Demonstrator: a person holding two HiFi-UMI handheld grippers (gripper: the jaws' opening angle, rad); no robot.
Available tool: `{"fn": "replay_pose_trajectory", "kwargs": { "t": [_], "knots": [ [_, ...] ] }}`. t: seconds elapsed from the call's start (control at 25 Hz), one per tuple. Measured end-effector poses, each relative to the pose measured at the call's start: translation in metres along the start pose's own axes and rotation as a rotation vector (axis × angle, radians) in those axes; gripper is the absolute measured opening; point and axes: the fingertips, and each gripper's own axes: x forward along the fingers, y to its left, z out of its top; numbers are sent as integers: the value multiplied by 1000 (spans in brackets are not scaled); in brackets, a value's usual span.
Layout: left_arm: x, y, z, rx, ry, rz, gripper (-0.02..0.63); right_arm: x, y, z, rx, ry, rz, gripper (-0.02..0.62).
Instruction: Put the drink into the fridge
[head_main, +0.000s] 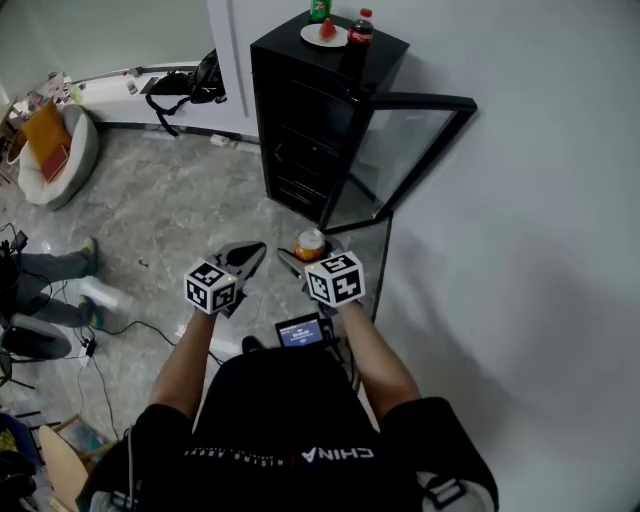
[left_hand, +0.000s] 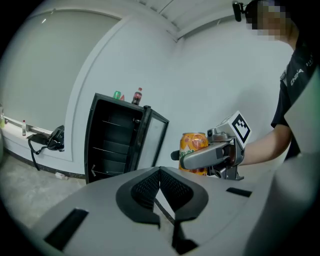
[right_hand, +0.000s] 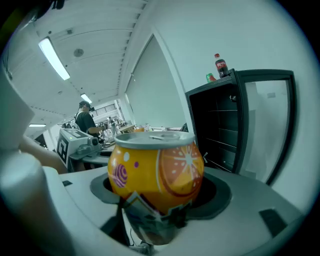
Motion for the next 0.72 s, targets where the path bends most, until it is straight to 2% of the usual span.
{"fn": "replay_pose_trajectory", "kwargs": {
  "t": [0.24,0.72],
  "knots": [
    [-1,-1,-13,21,53,19,11,-1,2,-4,-5,17,-2,348],
    [-6,-6,-14,-14,31,11,11,-4,6,-4,-12,23,1,348]
  ]
}}
